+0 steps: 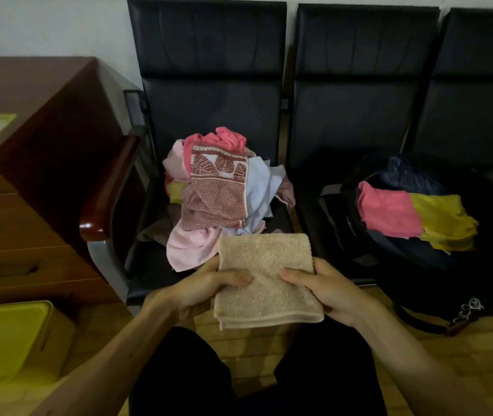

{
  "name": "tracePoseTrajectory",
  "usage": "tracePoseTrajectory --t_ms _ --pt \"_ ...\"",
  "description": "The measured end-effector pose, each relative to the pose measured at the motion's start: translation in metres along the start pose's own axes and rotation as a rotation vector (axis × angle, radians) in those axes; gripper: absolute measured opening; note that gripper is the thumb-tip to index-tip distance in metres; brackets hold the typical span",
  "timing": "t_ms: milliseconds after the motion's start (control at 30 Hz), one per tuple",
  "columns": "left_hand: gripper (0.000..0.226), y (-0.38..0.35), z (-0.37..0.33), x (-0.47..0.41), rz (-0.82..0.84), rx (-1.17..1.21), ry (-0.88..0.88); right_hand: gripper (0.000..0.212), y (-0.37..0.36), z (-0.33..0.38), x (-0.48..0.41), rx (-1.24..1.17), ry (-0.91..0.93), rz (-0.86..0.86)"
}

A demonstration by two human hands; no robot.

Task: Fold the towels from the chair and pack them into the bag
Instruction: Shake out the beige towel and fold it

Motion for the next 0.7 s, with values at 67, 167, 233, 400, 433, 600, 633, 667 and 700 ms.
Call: tracePoseTrajectory --t_ms 67,167,233,400,433,600,633,667,700 --pt "0.044 0.002 -0.002 0.002 -0.007 -0.002 -0.003 0.097 0.002 -0.002 0.001 0.062 0.003 0.028" --pt "0.059 0.005 -0.008 0.004 0.003 0.034 -0.022 0.084 -0.001 0.001 0.007 0.070 0.040 0.122" --pt "0.067 0.002 -0.015 0.004 0.026 0.004 -0.055 0.078 0.000 0.006 0.012 0.071 0.082 0.143" --pt "0.034 -0.010 -0.042 0.010 0.121 -0.180 -0.248 0.040 0.017 0.047 0.029 0.018 0.354 0.129" --pt "0.031 -0.016 -0.047 0.012 0.164 -0.205 -0.284 0.029 0.023 0.051 0.030 -0.004 0.389 0.122" --pt "0.027 -0.032 -0.051 0.007 0.215 -0.194 -0.300 0.025 0.030 0.048 0.032 -0.083 0.391 0.143" --pt "0.027 -0.033 -0.049 0.006 0.212 -0.189 -0.294 0.022 0.033 0.045 0.033 -0.086 0.391 0.151" --pt "0.028 -0.034 -0.047 0.004 0.204 -0.187 -0.285 0.014 0.036 0.042 0.035 -0.088 0.387 0.152" --pt "0.028 -0.034 -0.046 0.002 0.194 -0.189 -0.283 0.002 0.037 0.039 0.037 -0.098 0.384 0.173"
Point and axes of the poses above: each hand's wrist, its own x-axis away from the middle knuckle, its own y-axis out of the back of the hand, z = x × y, the point moved 9 cm from there along -x, towards the middle knuckle, and after that the axes turned 10 degrees about x, right-handed, at the moved point
